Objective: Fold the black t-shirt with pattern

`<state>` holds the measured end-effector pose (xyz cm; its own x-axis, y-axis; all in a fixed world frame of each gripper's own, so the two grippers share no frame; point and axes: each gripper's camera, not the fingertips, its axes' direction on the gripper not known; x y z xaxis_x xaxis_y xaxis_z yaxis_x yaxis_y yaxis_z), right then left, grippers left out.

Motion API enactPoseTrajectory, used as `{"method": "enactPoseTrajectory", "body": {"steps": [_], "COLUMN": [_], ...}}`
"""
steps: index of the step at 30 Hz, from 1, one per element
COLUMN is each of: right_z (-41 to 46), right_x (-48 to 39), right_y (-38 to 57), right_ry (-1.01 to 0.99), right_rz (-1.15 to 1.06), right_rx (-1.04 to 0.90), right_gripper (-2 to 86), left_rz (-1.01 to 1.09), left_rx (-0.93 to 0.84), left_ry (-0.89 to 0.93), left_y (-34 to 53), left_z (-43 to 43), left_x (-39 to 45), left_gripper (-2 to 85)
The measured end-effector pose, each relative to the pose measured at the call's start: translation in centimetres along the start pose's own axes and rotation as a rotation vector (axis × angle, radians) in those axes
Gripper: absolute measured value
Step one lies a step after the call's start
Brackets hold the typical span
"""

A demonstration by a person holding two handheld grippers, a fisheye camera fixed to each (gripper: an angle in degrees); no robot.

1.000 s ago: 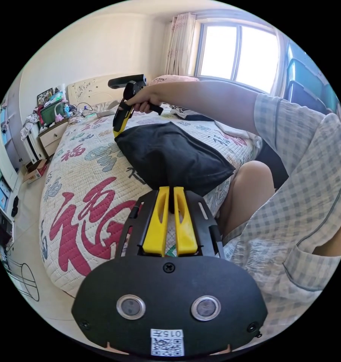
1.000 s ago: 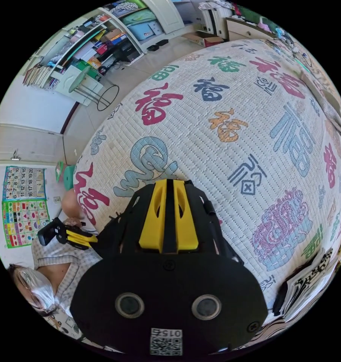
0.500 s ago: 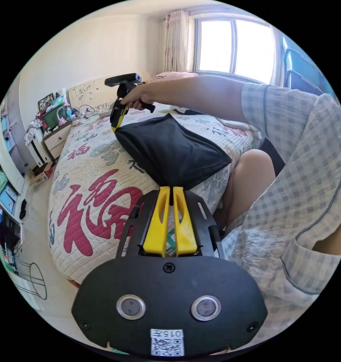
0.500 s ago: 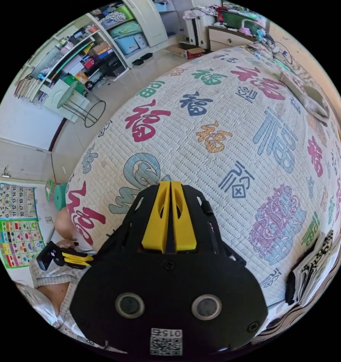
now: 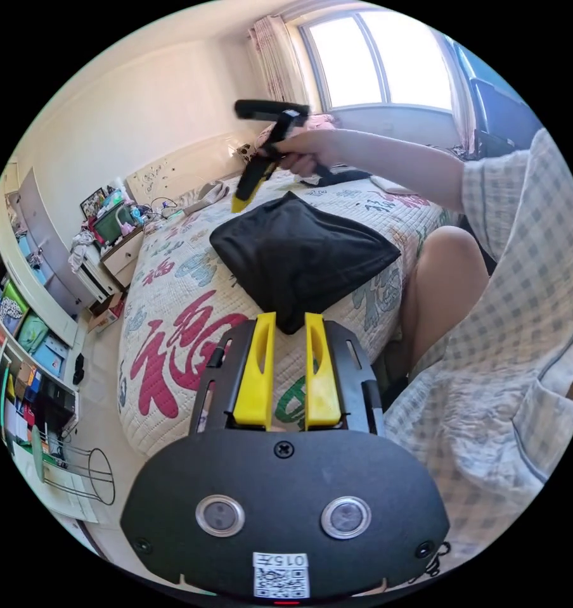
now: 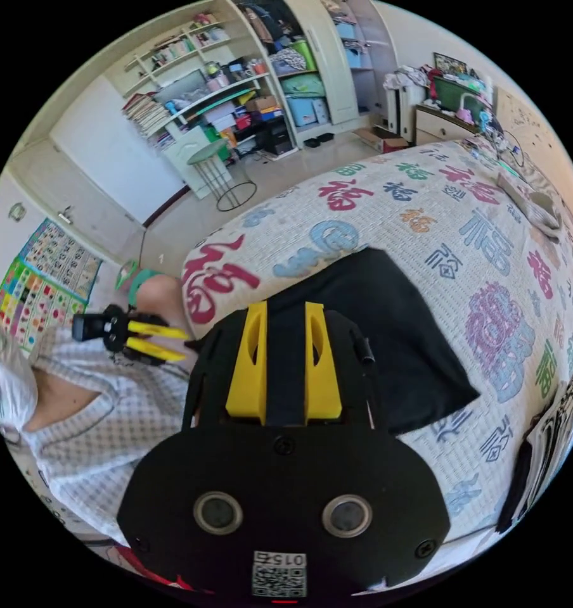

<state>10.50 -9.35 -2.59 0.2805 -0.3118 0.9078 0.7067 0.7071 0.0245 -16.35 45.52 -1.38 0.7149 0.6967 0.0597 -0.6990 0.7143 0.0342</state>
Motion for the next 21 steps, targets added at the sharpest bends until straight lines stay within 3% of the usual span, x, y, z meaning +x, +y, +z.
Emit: {"method": "enactPoseTrajectory", "body": {"steps": [4,11,16,21], "right_z": [-0.5,3.0,0.2,-0.3], "right_x": [-2.9,-4.3,-3.5,-2.3], "right_y": [8.8,16.2,19.5,22.0], "right_ry": [0.017,0.296,0.261,0.287], "right_rz": [-0.006,0.031,0.063,0.094], "right_rx": [0.011,-0.149,-0.042,-0.108], "right_gripper": [9.3,3.8,-0.8,-0.9], "left_rz": [-0.007,-0.037,-0.032,-0.014], "left_rx": [0.006,-0.001,0.008,-0.011], "left_ry": [0.023,0.057,0.049,0.066], "left_y": [-0.6,-2.1,-2.5,-3.1], "left_z": [0.4,2.1,1.6,1.8], "left_x": [-1.2,-3.1,-4.3,-6.2], "left_gripper": [7.4,5.4,1.6,0.8]}}
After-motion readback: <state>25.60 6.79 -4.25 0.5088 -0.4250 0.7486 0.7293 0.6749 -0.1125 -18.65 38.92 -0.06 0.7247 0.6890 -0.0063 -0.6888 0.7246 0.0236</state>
